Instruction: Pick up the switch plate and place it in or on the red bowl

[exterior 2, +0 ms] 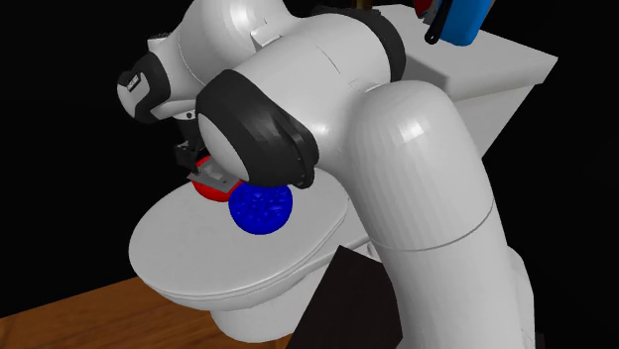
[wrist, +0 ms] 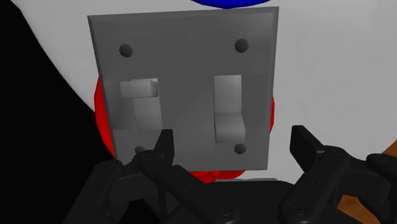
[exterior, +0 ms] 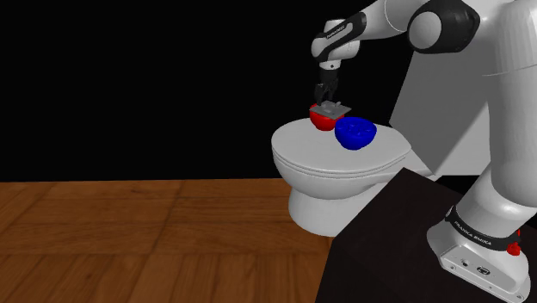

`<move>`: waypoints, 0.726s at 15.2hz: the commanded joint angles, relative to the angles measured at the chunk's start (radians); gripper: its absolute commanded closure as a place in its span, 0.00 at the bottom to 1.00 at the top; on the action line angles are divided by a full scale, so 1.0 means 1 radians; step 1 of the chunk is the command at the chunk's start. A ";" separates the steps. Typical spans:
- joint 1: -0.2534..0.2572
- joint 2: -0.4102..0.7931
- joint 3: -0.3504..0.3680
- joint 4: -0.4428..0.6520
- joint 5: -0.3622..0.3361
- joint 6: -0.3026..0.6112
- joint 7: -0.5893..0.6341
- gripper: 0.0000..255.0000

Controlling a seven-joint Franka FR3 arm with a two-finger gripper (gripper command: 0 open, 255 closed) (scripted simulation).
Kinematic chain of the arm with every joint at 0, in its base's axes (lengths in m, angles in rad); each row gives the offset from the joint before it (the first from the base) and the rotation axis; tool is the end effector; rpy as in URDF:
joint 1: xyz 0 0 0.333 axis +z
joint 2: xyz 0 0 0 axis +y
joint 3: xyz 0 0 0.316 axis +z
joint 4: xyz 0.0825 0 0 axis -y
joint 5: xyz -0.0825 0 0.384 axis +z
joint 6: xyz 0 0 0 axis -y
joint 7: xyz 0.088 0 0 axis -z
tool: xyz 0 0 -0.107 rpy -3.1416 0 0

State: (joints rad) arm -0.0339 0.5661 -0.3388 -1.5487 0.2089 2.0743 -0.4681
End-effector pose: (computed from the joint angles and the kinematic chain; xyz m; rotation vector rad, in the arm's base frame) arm 0.6623 -0.2101 0.3340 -3.1360 -0.0663 0.0054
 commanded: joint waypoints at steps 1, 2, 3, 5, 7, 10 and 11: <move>0.001 -0.020 -0.005 0.020 -0.008 -0.039 0.004 0.00; 0.002 -0.032 -0.008 0.036 -0.013 -0.066 0.007 0.00; 0.002 -0.040 -0.010 0.050 -0.017 -0.088 0.010 0.00; 0.002 -0.040 -0.010 0.050 -0.017 -0.088 0.010 0.00; 0.002 -0.040 -0.010 0.050 -0.017 -0.088 0.010 0.00; 0.002 -0.040 -0.010 0.050 -0.017 -0.088 0.010 0.00; 0.002 -0.040 -0.010 0.050 -0.017 -0.088 0.010 0.00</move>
